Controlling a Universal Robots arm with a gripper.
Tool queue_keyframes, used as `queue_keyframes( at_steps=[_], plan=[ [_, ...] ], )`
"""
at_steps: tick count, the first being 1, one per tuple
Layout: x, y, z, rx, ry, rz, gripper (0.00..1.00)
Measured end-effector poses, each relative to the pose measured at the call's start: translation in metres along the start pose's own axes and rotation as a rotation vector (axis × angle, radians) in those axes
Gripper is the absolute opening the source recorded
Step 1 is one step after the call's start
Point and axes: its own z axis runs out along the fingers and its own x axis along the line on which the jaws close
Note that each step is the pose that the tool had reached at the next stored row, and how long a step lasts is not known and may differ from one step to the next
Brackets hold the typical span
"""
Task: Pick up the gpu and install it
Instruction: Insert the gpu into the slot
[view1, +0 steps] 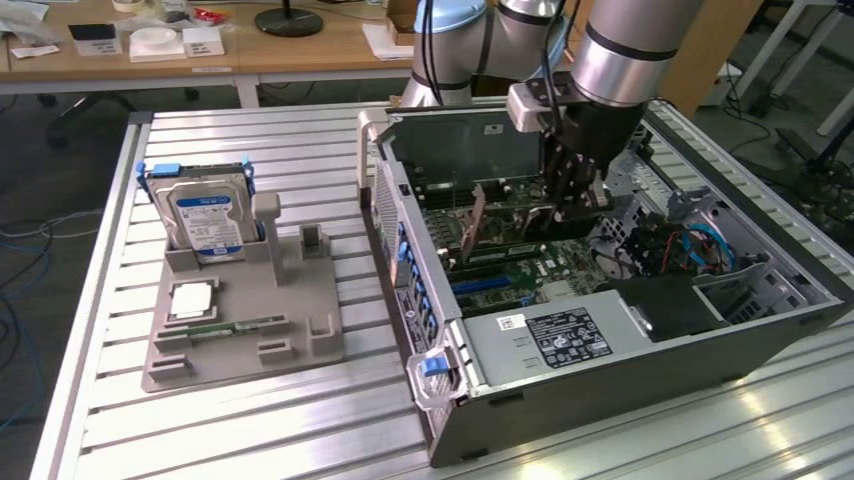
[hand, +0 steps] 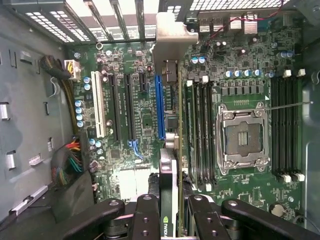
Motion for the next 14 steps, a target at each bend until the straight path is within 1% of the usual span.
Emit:
queue_keyframes(
  at_steps=[2, 4, 9, 14],
  plan=[
    [0.001, 0.0069, 0.0013, 0.0006, 0.0003, 0.0, 0.27],
    [0.001, 0.01, 0.0027, 0.0005, 0.0003, -0.001, 0.27],
    [0.007, 0.0115, 0.0055, 0.0, 0.0, -0.013, 0.27],
    [0.008, 0.0153, 0.0139, -0.0004, -0.0001, -0.019, 0.27]
  ],
)
